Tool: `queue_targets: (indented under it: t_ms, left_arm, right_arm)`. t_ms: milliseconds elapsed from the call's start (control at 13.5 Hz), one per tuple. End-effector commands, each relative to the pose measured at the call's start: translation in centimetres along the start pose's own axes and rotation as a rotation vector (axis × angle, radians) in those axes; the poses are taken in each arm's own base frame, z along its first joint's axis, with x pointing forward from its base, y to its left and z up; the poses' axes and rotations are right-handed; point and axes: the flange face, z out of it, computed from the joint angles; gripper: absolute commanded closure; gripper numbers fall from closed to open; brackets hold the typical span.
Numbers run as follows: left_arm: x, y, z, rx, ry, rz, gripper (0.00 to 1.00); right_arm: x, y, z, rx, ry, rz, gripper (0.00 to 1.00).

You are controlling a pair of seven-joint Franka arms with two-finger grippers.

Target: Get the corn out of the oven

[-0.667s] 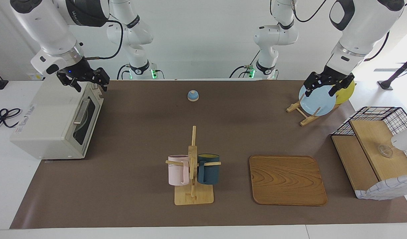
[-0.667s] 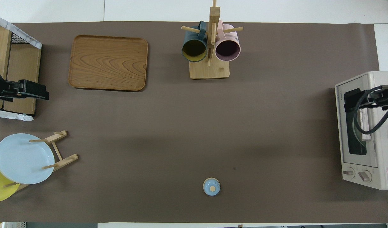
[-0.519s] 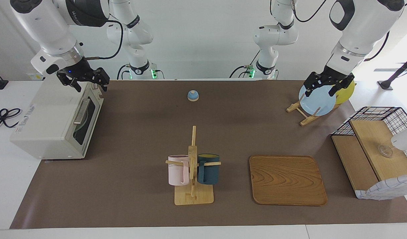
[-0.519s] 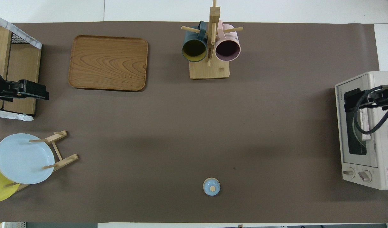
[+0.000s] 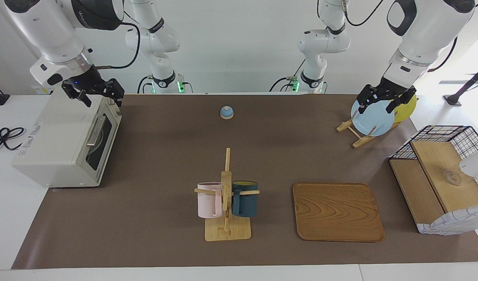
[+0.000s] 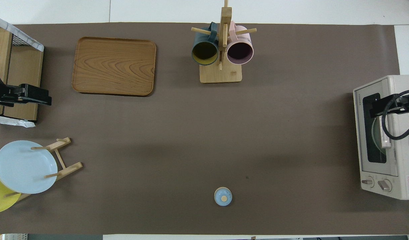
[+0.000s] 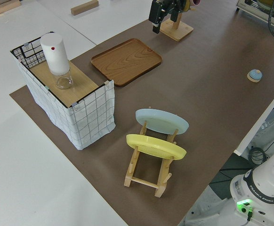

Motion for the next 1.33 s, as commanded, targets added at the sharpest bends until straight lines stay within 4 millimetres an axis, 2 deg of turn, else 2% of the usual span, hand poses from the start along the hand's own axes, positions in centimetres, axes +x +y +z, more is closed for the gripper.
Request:
queue_targets:
  t_ms: [0, 148, 222, 370, 519, 741, 815, 889, 1037, 1259]
  left_arm:
    - [-0.6, 0.0, -0.2, 0.007, -0.011, 0.005, 0.00]
    - [-0.5, 0.2, -0.3, 0.006, -0.005, 0.002, 0.00]
    - [-0.6, 0.1, -0.1, 0.007, -0.013, 0.002, 0.00]
    - [-0.7, -0.1, -0.1, 0.007, -0.017, -0.002, 0.00]
    - [-1.1, 0.0, 0.8, 0.008, -0.028, -0.004, 0.00]
    - [-0.5, 0.0, 1.1, 0.004, 0.024, -0.037, 0.00]
    - [0.0, 0.1, 1.7, 0.002, 0.026, -0.037, 0.00]
    - [0.5, 0.2, 2.2, 0.001, 0.032, -0.036, 0.00]
    - [1.7, 0.3, 3.8, -0.007, 0.034, -0.036, 0.00]
    - [4.2, 0.6, 7.5, -0.012, 0.028, -0.033, 0.00]
  right_arm:
    - [-0.2, 0.3, 0.2, 0.020, 0.006, -0.013, 0.27]
    - [-0.7, 0.3, 1.2, 0.019, 0.002, -0.013, 0.86]
    - [-1.1, 0.4, 1.8, 0.018, 0.012, -0.010, 0.89]
    - [-1.7, 1.7, 4.1, 0.001, 0.040, -0.029, 1.00]
    - [-2.3, 2.4, 6.5, -0.067, 0.083, -0.097, 1.00]
    - [-2.8, 2.8, 7.9, -0.134, 0.078, -0.145, 1.00]
    - [-3.0, 3.4, 8.8, -0.170, 0.064, -0.148, 1.00]
    - [-3.2, 4.9, 9.2, -0.178, 0.067, -0.123, 1.00]
    - [-3.1, 5.8, 10.7, -0.173, 0.057, -0.106, 1.00]
    - [-2.8, 5.8, 12.4, -0.167, 0.055, -0.069, 1.00]
